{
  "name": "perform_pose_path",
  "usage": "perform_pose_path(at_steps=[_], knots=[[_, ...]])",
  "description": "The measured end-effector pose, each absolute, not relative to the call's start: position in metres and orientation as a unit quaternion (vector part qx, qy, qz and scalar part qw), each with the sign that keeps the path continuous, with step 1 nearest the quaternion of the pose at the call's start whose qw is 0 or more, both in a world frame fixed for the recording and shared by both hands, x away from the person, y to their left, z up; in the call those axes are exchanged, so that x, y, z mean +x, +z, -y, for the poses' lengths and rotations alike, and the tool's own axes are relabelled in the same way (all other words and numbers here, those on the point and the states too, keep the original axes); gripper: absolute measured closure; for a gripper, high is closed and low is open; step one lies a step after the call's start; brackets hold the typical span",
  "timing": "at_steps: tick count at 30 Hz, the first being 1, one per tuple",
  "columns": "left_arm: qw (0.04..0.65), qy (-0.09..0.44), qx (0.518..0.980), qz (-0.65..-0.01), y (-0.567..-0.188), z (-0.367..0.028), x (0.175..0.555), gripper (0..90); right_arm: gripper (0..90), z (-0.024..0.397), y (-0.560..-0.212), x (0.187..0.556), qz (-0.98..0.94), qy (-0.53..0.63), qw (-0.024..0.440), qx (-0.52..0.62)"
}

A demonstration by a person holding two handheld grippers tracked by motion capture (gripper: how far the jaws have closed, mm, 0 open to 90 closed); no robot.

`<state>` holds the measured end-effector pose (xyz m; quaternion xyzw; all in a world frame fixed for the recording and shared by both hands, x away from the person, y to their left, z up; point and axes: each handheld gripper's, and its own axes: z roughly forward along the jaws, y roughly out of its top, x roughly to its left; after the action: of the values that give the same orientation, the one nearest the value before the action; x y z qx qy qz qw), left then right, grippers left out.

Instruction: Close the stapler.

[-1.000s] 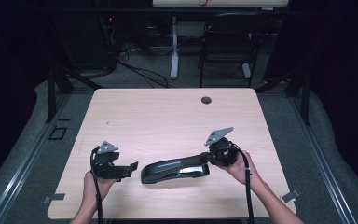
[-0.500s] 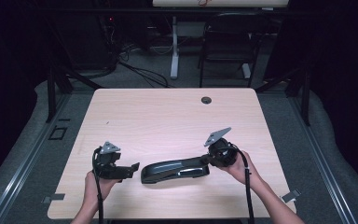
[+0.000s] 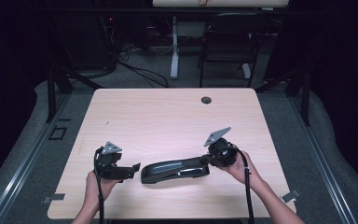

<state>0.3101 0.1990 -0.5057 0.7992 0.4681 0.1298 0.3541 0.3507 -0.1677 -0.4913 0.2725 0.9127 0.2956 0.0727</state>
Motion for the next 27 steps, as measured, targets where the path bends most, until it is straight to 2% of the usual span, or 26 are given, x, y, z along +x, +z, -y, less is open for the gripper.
perform_pose_path(at_steps=[15,27], knots=[[0.353,0.132,0.8,-0.467,-0.506,-0.198,0.31,13.7,90.0,0.168,-0.494,0.352,-0.914,0.292,0.068,0.273],[0.352,0.135,0.801,-0.464,-0.505,-0.199,0.31,13.7,88.8,0.168,-0.483,0.348,-0.911,0.305,0.085,0.265]])
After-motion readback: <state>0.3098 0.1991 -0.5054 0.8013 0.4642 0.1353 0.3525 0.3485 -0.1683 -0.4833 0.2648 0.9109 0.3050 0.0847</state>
